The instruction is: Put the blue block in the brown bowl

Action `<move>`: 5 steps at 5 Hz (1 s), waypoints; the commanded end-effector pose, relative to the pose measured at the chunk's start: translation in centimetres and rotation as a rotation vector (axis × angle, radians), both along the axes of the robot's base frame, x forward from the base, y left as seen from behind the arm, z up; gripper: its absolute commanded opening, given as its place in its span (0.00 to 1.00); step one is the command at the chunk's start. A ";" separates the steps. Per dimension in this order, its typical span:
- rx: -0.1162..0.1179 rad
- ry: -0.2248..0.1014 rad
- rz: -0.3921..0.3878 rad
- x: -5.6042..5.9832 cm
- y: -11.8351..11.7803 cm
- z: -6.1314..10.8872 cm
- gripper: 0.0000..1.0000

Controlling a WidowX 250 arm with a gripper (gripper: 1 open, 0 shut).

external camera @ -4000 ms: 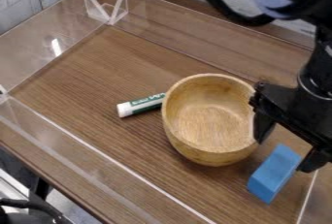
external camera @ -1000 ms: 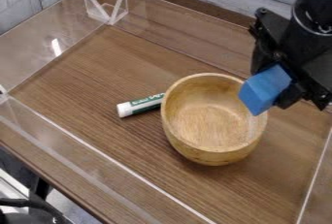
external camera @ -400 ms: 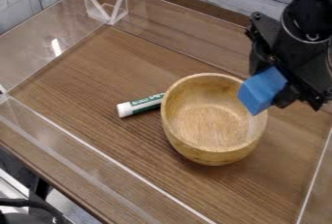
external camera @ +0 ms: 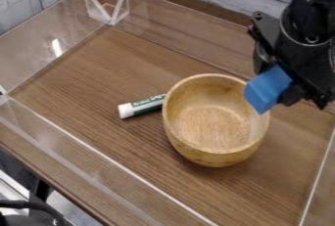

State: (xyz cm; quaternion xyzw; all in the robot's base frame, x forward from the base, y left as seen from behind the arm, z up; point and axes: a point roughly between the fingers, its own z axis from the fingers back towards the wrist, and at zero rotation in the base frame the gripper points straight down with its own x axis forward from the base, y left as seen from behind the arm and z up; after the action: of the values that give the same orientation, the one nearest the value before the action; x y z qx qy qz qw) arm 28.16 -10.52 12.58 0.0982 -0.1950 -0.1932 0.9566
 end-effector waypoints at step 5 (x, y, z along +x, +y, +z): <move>-0.028 -0.049 0.034 -2.5 3.6 -0.4 0.00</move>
State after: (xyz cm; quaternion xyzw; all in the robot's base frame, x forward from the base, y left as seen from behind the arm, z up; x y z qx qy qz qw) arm 25.13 -6.88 10.76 0.0979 -0.1931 -0.1769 0.9601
